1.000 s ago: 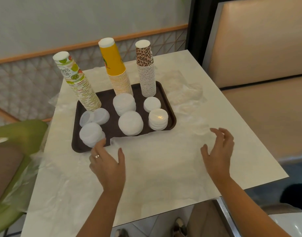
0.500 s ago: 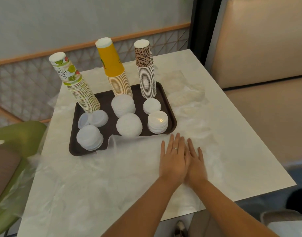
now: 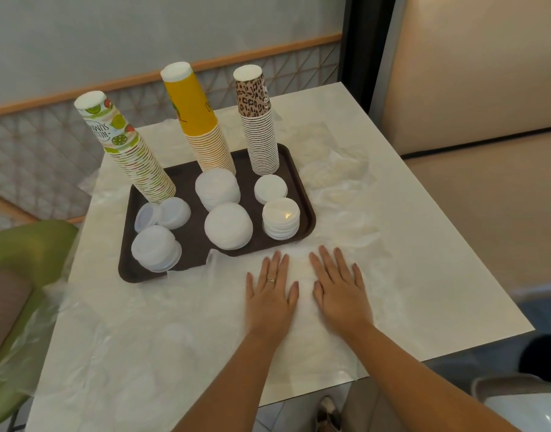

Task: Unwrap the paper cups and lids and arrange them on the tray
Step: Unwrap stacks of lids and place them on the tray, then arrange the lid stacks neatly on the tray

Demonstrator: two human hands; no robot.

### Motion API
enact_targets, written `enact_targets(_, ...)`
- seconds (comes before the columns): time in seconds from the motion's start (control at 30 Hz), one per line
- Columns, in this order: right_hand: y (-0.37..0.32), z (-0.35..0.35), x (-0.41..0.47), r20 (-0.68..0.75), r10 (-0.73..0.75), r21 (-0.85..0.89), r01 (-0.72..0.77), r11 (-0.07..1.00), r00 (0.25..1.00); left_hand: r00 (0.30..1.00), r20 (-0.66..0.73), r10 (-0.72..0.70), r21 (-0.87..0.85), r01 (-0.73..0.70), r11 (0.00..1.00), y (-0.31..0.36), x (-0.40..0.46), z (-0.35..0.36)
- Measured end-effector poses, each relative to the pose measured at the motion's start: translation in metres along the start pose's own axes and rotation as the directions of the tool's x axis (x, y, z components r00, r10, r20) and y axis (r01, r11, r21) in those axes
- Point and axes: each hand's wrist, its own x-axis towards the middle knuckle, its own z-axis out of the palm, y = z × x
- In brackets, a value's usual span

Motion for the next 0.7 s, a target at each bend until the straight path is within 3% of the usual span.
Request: enact_targets(0.7,-0.003,-0.006,0.0,0.149,0.013,0.054,-0.021,0.998,0.989,0.936,-0.07,-0.346,-0.007,0.346,0.938,-0.075,-0.033,-0.013)
